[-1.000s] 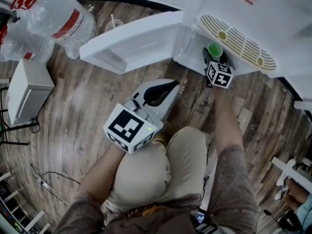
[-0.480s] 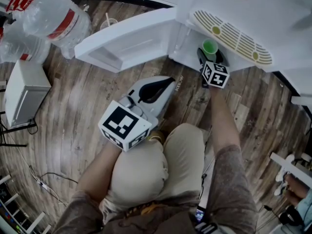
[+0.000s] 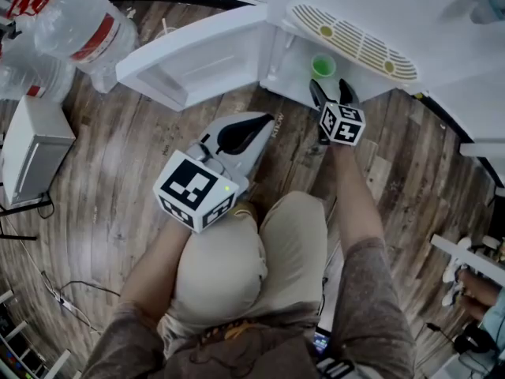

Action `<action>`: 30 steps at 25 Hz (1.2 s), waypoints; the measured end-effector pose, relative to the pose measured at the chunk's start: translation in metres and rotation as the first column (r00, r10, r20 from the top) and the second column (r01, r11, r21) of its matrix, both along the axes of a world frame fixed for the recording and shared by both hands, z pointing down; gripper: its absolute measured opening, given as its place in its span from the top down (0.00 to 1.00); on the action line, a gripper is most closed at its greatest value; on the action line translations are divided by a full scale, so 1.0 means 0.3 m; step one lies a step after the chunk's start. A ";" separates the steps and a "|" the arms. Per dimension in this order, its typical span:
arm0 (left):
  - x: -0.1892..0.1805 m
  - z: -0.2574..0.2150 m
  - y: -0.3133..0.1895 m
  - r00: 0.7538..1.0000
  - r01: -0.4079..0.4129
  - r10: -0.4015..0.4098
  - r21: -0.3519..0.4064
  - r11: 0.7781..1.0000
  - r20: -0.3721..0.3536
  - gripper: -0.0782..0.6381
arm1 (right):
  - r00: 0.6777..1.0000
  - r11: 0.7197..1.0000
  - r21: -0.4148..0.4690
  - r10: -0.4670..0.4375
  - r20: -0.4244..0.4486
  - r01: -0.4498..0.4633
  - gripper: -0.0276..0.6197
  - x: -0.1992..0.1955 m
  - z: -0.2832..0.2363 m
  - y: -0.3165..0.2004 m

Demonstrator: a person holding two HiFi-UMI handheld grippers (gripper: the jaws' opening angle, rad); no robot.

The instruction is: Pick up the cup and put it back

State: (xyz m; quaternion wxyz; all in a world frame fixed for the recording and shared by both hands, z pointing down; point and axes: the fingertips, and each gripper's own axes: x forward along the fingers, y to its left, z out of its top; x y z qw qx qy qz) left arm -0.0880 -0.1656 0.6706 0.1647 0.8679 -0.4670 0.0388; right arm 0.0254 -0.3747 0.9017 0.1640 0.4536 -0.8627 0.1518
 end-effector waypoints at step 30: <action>0.178 -0.053 0.076 0.999 -0.038 0.037 0.019 0.999 0.037 0.89 | 0.970 0.975 0.130 -0.199 0.139 0.181 0.41 0.240 -0.662 0.548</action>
